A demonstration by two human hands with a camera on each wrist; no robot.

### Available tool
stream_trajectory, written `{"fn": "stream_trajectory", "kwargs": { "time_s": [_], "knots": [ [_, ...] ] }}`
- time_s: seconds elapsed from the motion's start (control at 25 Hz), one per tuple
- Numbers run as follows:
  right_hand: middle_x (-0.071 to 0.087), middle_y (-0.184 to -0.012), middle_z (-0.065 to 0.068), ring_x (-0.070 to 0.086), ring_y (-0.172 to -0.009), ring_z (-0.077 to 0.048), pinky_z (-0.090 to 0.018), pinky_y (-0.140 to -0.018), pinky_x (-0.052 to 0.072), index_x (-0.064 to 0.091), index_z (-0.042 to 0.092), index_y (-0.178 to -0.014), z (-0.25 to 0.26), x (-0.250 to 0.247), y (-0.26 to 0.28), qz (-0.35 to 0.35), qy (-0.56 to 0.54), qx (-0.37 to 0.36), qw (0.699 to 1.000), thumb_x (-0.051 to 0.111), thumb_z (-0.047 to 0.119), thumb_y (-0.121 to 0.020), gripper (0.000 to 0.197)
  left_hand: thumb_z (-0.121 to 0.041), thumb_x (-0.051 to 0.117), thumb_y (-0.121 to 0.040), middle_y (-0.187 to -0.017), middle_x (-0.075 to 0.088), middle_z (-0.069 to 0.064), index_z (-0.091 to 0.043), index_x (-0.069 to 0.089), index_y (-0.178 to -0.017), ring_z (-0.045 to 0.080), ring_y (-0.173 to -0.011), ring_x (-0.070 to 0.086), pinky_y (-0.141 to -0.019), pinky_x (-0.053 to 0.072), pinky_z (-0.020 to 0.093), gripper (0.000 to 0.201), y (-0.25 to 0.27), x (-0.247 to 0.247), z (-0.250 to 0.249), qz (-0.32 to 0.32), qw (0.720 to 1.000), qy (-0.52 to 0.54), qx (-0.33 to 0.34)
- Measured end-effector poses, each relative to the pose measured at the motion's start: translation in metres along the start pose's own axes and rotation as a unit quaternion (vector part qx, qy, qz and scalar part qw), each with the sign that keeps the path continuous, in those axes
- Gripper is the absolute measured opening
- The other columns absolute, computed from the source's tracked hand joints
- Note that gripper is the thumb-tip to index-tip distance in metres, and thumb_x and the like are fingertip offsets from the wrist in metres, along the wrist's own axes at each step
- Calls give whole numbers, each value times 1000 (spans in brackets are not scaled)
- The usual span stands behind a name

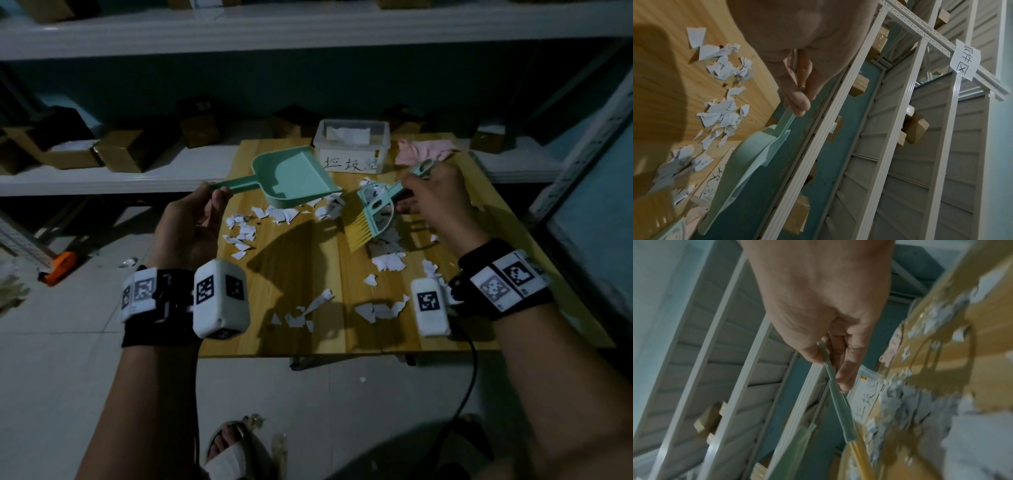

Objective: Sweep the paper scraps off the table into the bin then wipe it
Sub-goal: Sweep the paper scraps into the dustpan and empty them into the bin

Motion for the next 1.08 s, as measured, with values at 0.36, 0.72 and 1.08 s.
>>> {"fn": "stream_trajectory", "kwargs": {
  "time_s": [0.36, 0.72, 1.08],
  "knots": [
    [73, -94, -17, 74, -85, -29, -36, -70, 61, 66, -4, -105, 9, 54, 23, 162, -95, 48, 981, 60, 13, -95, 21, -13, 59, -96, -87, 70, 14, 3, 63, -107, 8, -73, 67, -68, 56, 11, 19, -4, -12, -10, 6, 1000, 17, 12],
    [71, -97, -17, 72, -77, -19, -26, -66, 60, 64, -1, -102, 21, 125, 88, 410, -47, 31, 910, 58, 12, -97, 15, -11, 59, -96, -78, 71, 14, 3, 63, -104, 10, -65, 69, -69, 57, 12, 16, -1, -12, -16, 2, 999, 41, 9],
    [72, -87, -14, 72, -69, -19, -25, -60, 58, 63, 3, -95, 14, 102, 62, 361, 43, -17, 932, 58, 10, -97, 9, -13, 58, -97, -90, 69, 15, 1, 62, -104, 9, -73, 65, -66, 57, 12, 17, 2, -7, -7, 15, 999, 33, -14]
  ]
}}
Point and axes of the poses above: each hand's wrist, its own y-axis away from the middle knuckle, its own x-axis out of the palm, z = x × y, the point moved 7 cm from there along -y, towards the middle knuckle
